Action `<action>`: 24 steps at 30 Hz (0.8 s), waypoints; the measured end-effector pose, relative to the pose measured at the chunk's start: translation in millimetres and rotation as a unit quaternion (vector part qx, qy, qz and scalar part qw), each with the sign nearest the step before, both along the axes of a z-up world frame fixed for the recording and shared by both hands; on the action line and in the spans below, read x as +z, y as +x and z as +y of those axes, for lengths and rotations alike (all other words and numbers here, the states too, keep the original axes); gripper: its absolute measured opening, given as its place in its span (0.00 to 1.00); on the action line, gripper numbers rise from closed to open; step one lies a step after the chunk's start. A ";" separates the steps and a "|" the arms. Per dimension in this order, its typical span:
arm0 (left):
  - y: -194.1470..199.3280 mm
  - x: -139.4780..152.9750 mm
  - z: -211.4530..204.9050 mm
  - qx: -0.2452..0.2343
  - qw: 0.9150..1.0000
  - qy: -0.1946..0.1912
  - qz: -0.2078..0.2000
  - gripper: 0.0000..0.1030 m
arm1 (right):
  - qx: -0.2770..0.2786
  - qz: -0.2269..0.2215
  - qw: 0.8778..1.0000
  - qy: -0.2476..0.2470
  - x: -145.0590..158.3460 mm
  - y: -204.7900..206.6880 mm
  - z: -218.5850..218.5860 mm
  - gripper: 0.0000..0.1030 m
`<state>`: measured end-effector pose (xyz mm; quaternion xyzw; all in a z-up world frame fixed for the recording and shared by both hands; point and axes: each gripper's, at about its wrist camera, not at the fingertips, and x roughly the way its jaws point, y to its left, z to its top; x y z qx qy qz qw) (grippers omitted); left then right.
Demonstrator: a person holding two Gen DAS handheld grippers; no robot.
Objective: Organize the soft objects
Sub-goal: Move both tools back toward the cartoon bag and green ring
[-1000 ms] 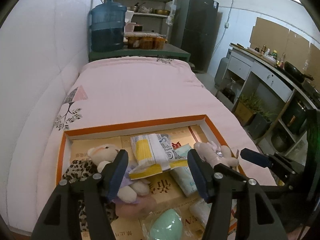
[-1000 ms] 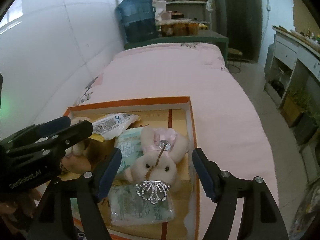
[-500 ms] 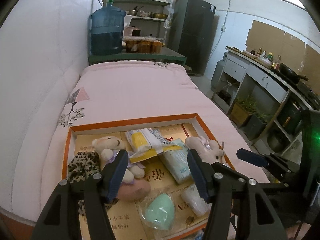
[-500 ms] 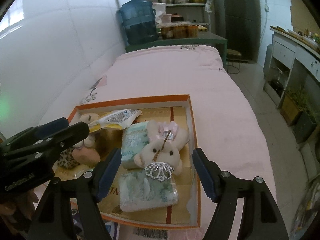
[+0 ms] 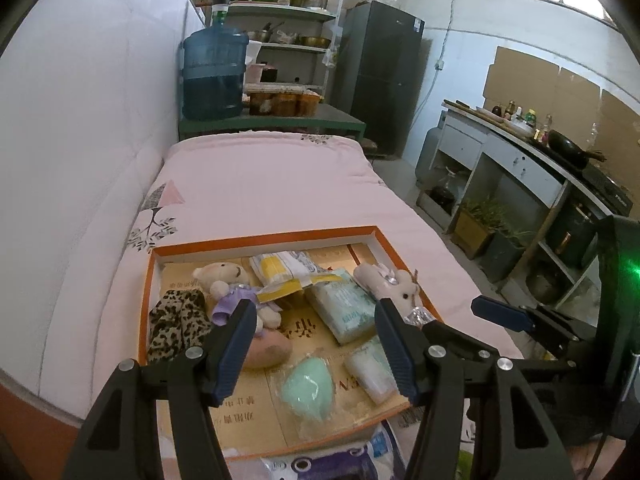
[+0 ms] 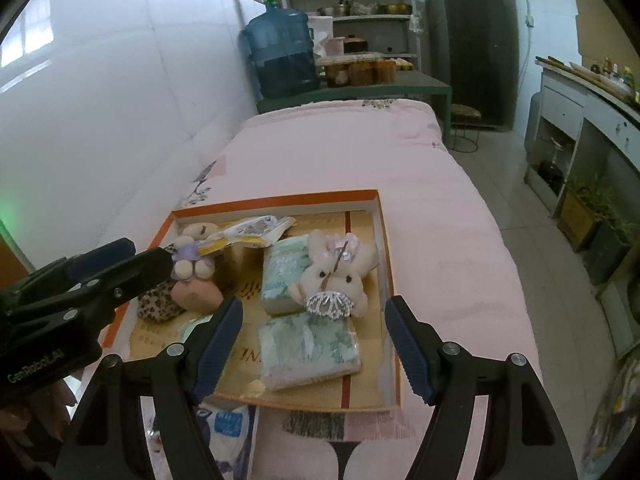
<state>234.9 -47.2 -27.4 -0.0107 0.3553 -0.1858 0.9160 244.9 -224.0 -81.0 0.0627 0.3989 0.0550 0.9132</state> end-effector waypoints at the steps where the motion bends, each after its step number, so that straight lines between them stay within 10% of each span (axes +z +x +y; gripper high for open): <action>1: -2.1 1.4 0.3 0.000 1.000 0.000 -0.001 0.59 | 0.000 -0.001 1.000 0.000 0.9 -2.6 0.2 0.73; 24: -69.0 24.9 23.6 0.012 1.000 -0.016 -0.024 0.59 | 0.006 -0.030 1.000 -0.001 36.9 -72.3 14.8 0.73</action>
